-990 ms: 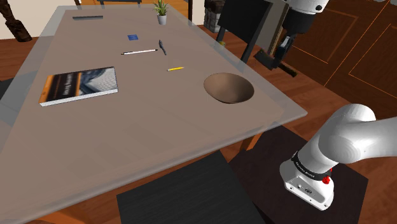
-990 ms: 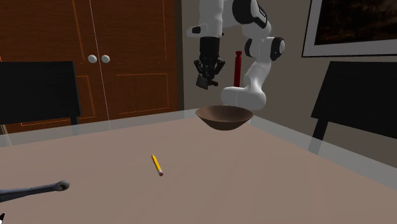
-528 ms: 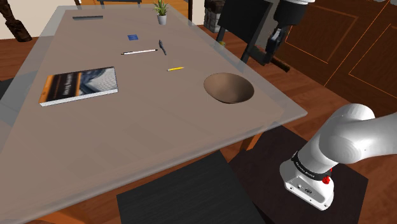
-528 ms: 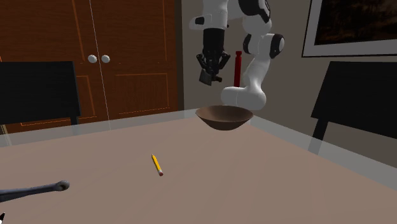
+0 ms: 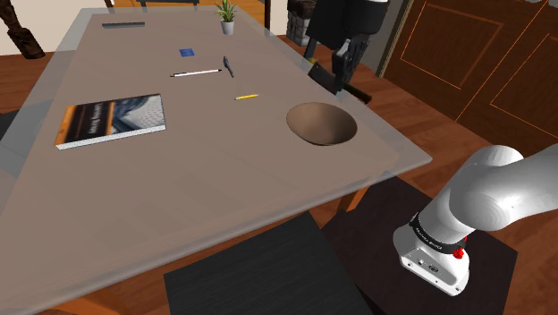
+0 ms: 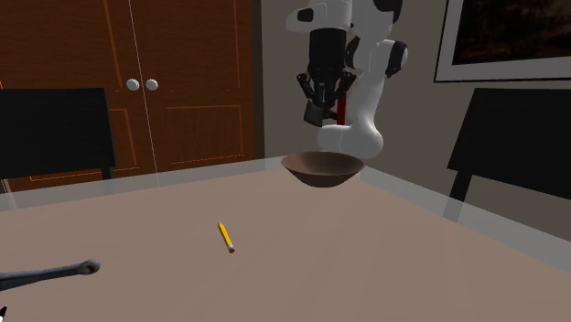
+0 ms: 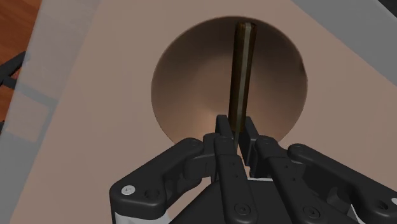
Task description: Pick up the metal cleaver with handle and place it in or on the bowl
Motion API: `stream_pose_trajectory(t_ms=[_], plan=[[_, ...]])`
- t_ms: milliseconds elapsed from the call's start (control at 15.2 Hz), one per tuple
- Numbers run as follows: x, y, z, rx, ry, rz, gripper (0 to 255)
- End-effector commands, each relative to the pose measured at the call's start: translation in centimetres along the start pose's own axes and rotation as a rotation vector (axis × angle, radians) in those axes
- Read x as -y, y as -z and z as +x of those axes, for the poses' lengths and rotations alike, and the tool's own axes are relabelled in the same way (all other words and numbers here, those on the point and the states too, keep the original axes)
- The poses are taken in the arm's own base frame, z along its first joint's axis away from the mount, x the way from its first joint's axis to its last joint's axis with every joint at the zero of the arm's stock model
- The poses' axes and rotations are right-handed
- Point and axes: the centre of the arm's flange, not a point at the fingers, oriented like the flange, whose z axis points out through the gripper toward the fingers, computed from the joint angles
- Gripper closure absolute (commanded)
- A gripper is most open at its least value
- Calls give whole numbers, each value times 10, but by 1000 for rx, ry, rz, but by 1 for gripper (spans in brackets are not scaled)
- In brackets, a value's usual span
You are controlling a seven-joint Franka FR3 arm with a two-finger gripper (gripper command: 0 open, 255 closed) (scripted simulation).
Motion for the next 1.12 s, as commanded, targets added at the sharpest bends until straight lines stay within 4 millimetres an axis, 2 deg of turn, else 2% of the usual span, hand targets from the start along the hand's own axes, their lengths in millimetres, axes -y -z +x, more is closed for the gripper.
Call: stream_pose_trajectory(t_ms=[0, 924, 1056], plan=[[11, -4, 5, 0, -1, 1, 255], [11, -77, 1, 0, -1, 1, 255], [11, -77, 1, 0, -1, 1, 255]])
